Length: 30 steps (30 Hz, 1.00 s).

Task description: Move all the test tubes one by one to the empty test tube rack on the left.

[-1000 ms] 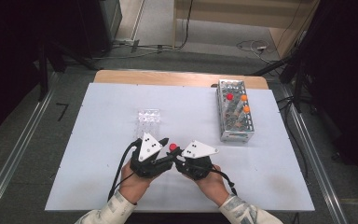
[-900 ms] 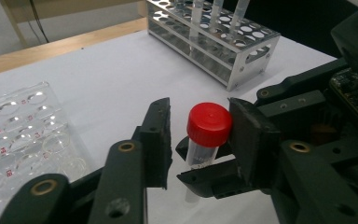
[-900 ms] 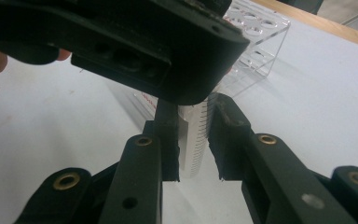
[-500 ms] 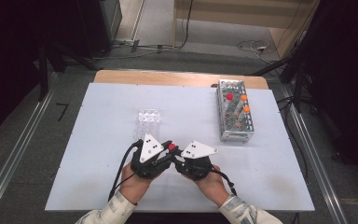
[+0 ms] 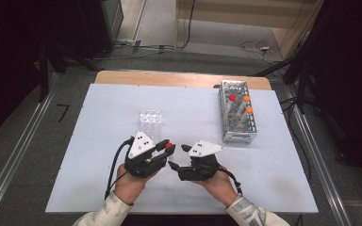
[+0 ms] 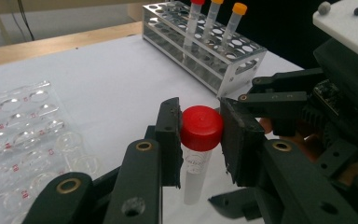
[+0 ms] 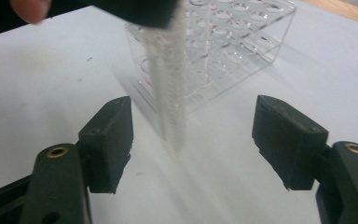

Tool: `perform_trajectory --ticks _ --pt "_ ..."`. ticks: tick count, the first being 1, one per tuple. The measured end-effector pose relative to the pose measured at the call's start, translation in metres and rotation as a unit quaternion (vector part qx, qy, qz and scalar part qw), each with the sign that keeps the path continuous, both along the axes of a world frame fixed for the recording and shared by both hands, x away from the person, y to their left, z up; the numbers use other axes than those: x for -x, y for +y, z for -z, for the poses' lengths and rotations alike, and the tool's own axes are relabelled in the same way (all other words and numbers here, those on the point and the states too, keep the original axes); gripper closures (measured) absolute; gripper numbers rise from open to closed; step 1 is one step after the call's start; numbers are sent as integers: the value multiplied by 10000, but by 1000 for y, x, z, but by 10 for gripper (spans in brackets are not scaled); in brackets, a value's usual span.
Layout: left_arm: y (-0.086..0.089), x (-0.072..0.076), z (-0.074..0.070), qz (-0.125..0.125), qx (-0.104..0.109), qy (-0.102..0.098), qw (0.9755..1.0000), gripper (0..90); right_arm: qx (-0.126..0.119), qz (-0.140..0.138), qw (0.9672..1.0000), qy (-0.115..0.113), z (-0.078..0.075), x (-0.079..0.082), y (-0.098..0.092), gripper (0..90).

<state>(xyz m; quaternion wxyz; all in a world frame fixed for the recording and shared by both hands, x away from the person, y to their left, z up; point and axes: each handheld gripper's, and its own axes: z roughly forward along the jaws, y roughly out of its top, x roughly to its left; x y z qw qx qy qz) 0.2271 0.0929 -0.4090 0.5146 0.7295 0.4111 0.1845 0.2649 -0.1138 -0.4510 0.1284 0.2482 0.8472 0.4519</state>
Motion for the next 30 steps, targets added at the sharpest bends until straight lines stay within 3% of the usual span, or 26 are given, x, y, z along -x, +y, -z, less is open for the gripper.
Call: perform_trajectory --ticks 6,17,24,30 --pt "19 0 -14 -16 290 123 9995 701 -52 130 9999 10 -4 -2 -9 267" --pt "58 -2 -36 -467 498 10 9977 701 -36 215 9998 -15 -3 -6 -13 270" --pt "68 -5 -41 -666 516 -81 9964 701 -30 258 9997 8 -3 -7 -13 272" --pt "68 -12 -41 -901 372 -154 9951 701 -7 302 9995 43 -1 -9 -14 274"
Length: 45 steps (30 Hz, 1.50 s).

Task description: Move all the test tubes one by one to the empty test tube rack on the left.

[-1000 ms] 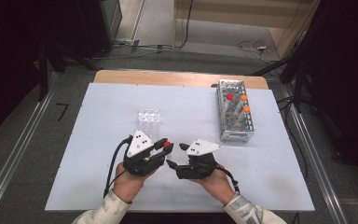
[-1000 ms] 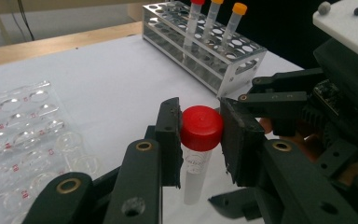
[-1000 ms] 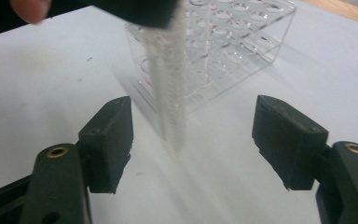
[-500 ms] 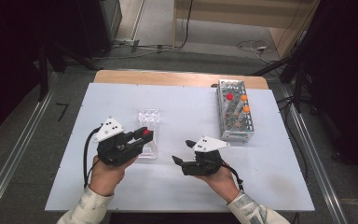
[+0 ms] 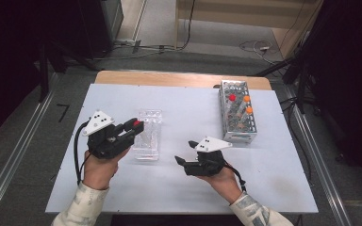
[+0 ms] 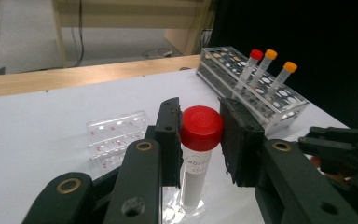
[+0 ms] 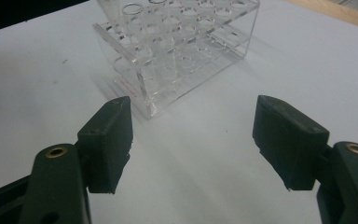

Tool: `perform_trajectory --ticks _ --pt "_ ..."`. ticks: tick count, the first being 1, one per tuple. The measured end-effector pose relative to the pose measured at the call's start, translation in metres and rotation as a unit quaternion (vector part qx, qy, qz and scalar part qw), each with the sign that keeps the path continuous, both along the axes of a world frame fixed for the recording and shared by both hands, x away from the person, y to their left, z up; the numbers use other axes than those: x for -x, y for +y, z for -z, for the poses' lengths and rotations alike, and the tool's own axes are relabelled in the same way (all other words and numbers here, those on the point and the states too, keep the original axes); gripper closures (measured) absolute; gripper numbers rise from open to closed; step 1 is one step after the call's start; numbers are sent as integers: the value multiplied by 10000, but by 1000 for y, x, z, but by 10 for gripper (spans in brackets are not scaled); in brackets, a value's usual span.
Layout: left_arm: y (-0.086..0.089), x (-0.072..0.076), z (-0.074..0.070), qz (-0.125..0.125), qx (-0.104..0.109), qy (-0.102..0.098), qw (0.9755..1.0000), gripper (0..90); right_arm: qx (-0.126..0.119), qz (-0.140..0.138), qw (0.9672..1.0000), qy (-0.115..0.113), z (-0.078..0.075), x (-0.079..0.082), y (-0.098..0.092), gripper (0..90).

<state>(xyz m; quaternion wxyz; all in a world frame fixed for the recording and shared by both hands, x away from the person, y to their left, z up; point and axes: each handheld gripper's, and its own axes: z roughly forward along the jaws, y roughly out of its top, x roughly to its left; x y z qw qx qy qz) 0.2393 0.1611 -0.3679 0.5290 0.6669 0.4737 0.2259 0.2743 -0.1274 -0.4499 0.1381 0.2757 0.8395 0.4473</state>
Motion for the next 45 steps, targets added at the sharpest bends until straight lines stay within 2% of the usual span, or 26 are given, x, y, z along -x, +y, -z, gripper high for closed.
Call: perform_trajectory --ticks 5,10,13,16,20,24,29,32,35,39,41,45 --pt "-1 -6 0 -250 -209 -136 9994 701 -7 16 10000 -17 0 0 0 274" --pt "-8 -16 9 -309 -342 -166 9988 701 -2 44 10000 -11 0 0 -1 274" --pt "-13 -19 13 -394 -569 -217 9974 701 4 41 10000 -4 0 0 0 274" --pt "-19 -20 21 -431 -781 -223 9958 700 0 56 10000 -15 1 -1 -1 274" --pt "-25 -22 35 -394 -846 -134 9956 700 -13 80 10000 6 0 -1 -2 274" --pt "-32 -22 47 -422 -1038 -123 9936 699 -9 65 10000 -30 0 0 -1 274" --pt "-32 -21 55 -430 -1083 12 9932 699 -13 51 10000 -50 -2 1 -2 274" --pt "-31 -20 56 -416 -996 41 9942 690 -9 43 10000 -41 -1 0 -2 274" --pt "-30 -21 56 -324 -923 106 9951 618 -6 48 10000 -40 -1 0 -2 274" --pt "-29 -20 55 -279 -846 125 9959 573 -17 71 10000 -54 -2 0 -3 273" --pt "-28 -20 54 -274 -752 127 9967 540 -37 108 9999 -61 -2 -1 -4 273" --pt "-27 -19 52 -326 -703 138 9969 482 -76 183 9998 -82 -5 -2 -7 274"
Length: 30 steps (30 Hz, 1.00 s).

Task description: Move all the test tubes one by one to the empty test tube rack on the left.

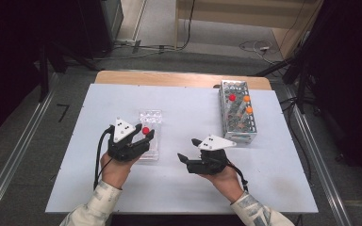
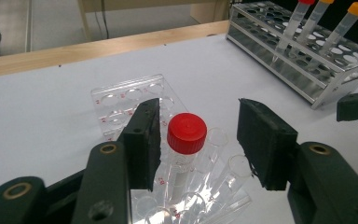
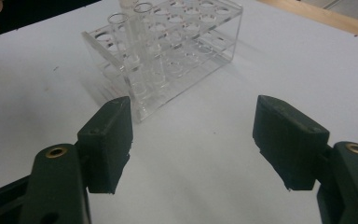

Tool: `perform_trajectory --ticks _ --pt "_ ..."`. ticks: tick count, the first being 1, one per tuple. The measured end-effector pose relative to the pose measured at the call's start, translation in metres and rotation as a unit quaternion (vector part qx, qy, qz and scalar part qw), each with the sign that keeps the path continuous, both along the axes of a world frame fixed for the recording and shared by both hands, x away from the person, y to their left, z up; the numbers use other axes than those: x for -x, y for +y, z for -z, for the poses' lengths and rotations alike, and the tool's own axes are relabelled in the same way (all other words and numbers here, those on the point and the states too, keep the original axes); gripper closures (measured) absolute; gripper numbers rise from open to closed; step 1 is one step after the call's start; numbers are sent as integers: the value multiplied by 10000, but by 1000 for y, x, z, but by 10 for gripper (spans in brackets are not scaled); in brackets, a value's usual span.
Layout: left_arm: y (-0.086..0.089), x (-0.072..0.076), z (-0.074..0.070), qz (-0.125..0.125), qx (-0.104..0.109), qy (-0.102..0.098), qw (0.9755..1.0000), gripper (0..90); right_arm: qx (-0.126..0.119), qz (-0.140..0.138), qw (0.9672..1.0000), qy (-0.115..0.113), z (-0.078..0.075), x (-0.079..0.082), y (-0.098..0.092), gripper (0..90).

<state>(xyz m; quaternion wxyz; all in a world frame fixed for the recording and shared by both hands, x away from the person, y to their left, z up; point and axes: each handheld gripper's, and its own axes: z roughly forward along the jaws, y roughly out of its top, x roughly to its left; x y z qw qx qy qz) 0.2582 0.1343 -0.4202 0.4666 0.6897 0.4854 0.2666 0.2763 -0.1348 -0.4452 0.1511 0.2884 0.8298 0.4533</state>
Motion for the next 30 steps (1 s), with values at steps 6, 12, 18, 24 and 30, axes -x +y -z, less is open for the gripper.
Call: perform_trajectory --ticks 6,12,18,24,30 --pt "3 2 -3 -309 53 -143 9994 300 -51 390 9991 -179 -9 -7 -13 274" --pt "6 2 -5 -434 134 -155 9988 247 -39 996 9945 -328 -14 -22 -35 274" --pt "7 1 -6 -462 187 -160 9986 235 -63 1561 9870 -379 -20 -39 -54 280" --pt "9 3 -10 -461 313 -218 9982 236 -169 2058 9776 -400 -24 -57 -66 291" --pt "8 4 -10 -440 332 -228 9982 237 -26 2420 9695 -390 -17 -80 -72 345"
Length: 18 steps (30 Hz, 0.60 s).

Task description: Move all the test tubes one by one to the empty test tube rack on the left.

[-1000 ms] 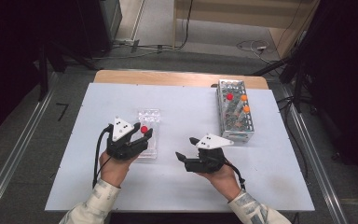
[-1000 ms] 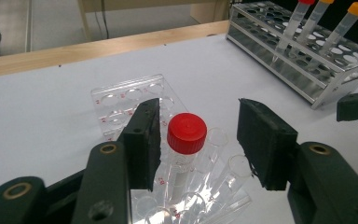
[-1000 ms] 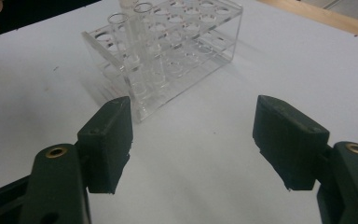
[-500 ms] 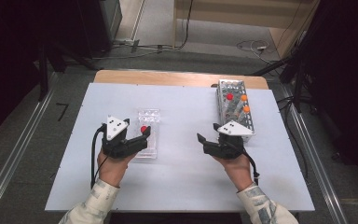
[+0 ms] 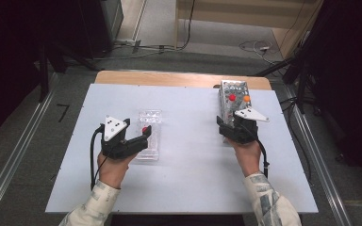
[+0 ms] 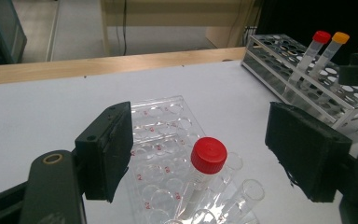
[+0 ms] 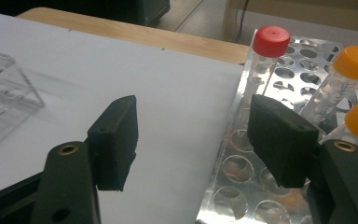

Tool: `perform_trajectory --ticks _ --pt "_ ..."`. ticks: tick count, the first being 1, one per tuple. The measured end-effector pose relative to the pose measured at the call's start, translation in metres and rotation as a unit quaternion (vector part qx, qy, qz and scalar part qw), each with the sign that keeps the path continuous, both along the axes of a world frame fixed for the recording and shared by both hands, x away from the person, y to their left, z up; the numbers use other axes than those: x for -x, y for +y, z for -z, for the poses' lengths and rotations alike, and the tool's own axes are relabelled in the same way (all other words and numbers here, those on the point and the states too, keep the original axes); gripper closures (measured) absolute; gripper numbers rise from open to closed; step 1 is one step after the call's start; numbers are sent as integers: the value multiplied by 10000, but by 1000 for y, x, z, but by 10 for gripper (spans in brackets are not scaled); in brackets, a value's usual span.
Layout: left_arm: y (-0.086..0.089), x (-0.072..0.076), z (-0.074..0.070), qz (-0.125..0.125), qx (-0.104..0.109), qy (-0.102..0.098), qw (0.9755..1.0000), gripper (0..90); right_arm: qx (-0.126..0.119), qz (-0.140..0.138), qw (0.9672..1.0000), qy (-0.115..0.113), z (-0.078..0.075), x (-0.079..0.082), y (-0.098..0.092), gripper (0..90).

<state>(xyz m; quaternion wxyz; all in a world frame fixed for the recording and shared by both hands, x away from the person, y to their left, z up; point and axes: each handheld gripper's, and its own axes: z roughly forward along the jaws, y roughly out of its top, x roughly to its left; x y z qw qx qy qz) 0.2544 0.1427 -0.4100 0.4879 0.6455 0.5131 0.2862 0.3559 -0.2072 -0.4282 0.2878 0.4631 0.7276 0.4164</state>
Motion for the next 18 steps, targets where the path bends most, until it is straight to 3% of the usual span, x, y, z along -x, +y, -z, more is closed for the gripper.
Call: perform_trajectory --ticks 7,14,18 --pt "0 0 0 24 -13 -1 10000 238 88 415 9989 219 -1 -24 1 443" --pt "-1 0 0 36 -35 -11 10000 240 300 855 9956 235 -1 -43 9 506" --pt "-2 2 0 55 -71 -36 10000 244 194 1154 9926 330 3 -52 10 533"
